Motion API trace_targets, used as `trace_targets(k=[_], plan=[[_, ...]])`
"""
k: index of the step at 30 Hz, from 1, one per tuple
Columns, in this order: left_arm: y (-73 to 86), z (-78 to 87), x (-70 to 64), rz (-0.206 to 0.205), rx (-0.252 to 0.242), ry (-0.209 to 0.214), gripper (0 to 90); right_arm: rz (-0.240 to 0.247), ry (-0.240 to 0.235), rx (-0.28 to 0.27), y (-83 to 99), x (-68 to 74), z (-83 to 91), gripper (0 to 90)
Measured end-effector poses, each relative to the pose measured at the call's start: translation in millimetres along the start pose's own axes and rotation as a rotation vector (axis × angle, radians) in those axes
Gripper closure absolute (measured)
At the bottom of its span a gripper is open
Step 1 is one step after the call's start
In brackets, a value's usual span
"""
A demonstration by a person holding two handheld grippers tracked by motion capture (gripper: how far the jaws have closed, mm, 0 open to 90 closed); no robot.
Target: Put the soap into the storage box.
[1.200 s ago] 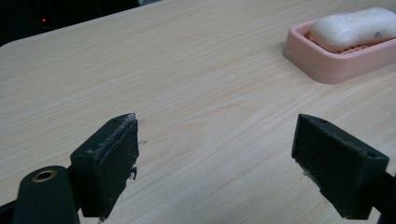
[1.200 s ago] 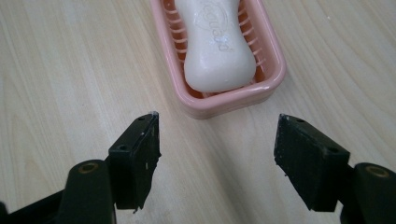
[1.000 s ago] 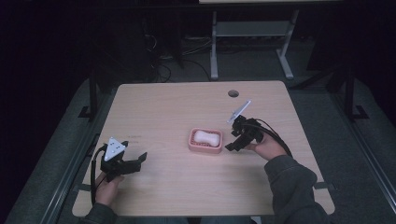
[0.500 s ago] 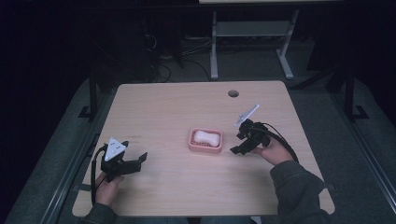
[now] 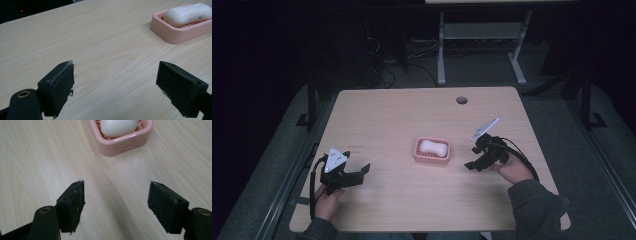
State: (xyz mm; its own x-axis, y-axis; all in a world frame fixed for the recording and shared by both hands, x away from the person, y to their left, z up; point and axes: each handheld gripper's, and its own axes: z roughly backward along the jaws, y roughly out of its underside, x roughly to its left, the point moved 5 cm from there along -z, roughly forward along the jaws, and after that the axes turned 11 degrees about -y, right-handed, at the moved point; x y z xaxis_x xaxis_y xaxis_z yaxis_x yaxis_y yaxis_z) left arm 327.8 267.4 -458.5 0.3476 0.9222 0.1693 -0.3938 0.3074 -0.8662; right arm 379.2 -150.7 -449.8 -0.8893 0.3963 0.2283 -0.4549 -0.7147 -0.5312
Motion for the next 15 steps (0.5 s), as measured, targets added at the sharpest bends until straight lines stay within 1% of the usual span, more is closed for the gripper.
trace_targets(k=[3,4,5,10,15], plan=[[0.3,0.2,2.1,0.006,0.000,-0.004,14.1,-0.013,0.002,-0.010,7.7,1.0,2.5,29.0],[0.4,0.2,2.6,0.007,0.001,-0.004,14.1,-0.027,0.001,-0.010,9.7,2.1,3.3,29.0],[0.3,0.2,2.7,0.006,0.000,-0.005,14.1,-0.024,0.003,-0.012,13.3,2.0,4.2,29.0],[0.1,0.0,1.6,0.001,-0.003,-0.005,14.1,-0.046,0.002,-0.024,24.9,3.8,8.0,29.3],[0.3,0.2,1.9,0.001,-0.002,-0.005,14.1,-0.052,0.005,-0.030,35.8,4.4,11.1,29.4]])
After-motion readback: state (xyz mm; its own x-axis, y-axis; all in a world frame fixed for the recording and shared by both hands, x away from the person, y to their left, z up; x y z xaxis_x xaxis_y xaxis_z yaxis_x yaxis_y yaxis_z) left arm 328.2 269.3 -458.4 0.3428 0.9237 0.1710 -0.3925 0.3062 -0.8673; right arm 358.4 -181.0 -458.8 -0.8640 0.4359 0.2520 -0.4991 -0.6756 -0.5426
